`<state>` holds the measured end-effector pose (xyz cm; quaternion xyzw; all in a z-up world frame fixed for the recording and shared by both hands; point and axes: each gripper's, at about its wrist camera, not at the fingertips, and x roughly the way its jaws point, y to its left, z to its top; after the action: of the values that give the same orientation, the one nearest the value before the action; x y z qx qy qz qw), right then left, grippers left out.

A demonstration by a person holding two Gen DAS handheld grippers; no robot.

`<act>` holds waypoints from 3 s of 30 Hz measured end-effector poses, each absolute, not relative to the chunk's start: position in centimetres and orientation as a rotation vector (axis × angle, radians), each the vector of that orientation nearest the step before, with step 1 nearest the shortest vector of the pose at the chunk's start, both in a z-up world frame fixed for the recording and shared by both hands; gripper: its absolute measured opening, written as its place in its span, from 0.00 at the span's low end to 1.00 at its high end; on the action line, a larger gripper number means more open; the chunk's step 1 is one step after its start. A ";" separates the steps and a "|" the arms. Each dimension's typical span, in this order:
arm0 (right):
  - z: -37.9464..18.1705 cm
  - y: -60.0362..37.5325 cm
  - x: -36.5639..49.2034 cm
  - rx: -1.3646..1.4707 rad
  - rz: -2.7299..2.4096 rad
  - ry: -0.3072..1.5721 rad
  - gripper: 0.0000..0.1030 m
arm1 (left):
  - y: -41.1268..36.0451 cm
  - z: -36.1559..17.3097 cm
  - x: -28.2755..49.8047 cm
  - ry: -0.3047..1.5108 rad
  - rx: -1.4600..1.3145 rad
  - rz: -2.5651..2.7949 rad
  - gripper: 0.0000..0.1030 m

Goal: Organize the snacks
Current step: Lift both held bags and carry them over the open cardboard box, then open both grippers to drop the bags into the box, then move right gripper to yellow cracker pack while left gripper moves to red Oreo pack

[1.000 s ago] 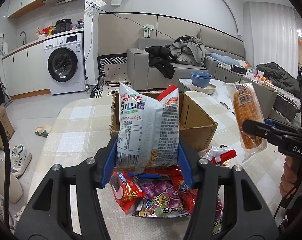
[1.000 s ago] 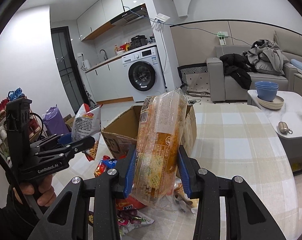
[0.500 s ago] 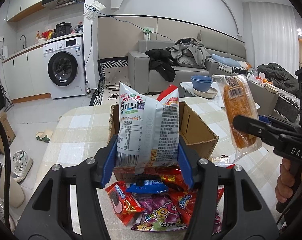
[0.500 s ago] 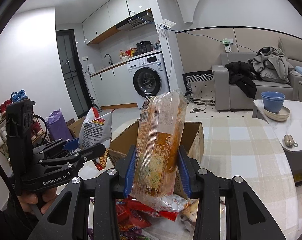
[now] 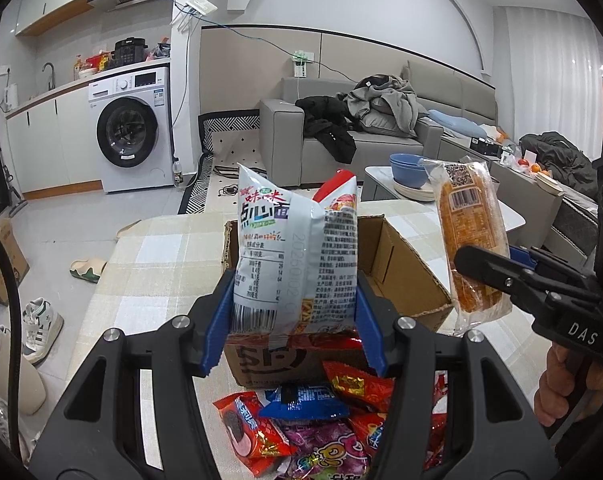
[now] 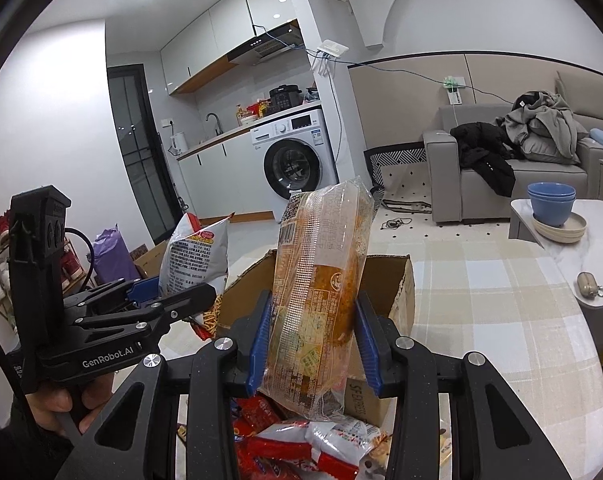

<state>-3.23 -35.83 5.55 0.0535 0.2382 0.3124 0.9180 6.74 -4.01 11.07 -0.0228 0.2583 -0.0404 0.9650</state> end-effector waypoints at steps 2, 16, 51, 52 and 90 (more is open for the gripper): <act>5.5 -35.8 -2.6 0.108 0.639 0.488 0.38 | -3.8 11.2 7.3 0.526 -0.051 -0.078 0.51; 4.3 -33.6 0.8 0.056 0.616 0.518 0.38 | -4.2 10.0 11.9 0.589 -0.037 -0.066 0.51; 4.5 -37.0 -0.8 -0.011 0.576 0.587 1.00 | -2.6 8.3 11.6 0.629 -0.074 -0.082 0.99; 4.6 -37.2 -1.1 -0.013 0.576 0.589 0.99 | -2.4 8.1 11.1 0.628 -0.070 -0.076 0.99; -0.7 -43.2 -1.7 -0.149 0.500 0.837 1.00 | 2.3 3.3 6.9 0.773 -0.066 0.016 0.99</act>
<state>-1.69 -43.15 -0.66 -0.0713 0.4017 0.2398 0.8809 6.87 2.30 3.31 -0.0324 0.3769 0.0078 0.9257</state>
